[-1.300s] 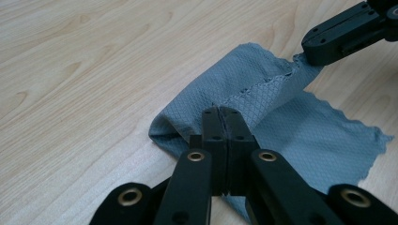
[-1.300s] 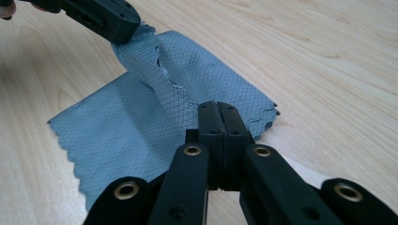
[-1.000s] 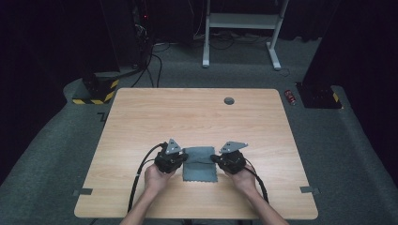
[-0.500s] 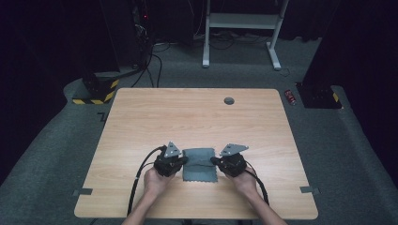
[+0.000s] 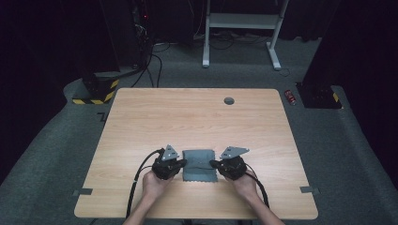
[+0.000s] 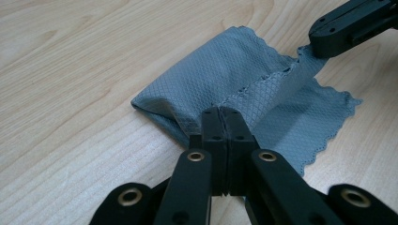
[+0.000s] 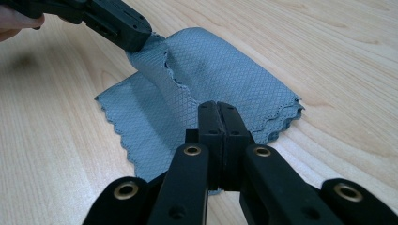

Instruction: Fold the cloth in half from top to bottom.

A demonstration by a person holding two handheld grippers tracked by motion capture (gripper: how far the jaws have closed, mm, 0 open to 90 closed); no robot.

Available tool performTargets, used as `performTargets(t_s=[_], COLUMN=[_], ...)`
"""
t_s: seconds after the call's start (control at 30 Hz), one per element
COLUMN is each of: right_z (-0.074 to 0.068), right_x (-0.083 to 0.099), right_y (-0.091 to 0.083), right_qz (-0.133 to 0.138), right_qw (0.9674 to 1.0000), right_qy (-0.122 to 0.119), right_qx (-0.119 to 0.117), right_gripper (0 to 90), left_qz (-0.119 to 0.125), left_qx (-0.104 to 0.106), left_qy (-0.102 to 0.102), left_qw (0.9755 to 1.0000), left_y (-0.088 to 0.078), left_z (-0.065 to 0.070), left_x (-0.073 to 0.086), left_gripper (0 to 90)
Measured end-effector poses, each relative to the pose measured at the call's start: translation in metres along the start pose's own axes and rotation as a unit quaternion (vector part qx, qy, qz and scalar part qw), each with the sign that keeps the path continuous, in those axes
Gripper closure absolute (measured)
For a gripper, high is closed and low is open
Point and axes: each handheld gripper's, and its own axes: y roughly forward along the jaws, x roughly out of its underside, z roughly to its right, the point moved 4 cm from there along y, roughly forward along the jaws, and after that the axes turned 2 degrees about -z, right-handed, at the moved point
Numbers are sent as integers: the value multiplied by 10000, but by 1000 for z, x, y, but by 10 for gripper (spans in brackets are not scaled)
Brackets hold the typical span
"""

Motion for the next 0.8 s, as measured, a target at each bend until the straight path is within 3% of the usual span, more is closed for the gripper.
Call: performTargets(t_s=[0.8], right_z=[-13], right_x=[18], right_y=[-1], right_qz=[-172], right_qw=[9997], right_qy=[-73], right_qx=[-138], right_gripper=[896], left_qz=[-120], left_qx=[16], left_qy=[218], left_qw=[9997], left_y=[-1], left_z=[17], left_x=[17], left_gripper=[890])
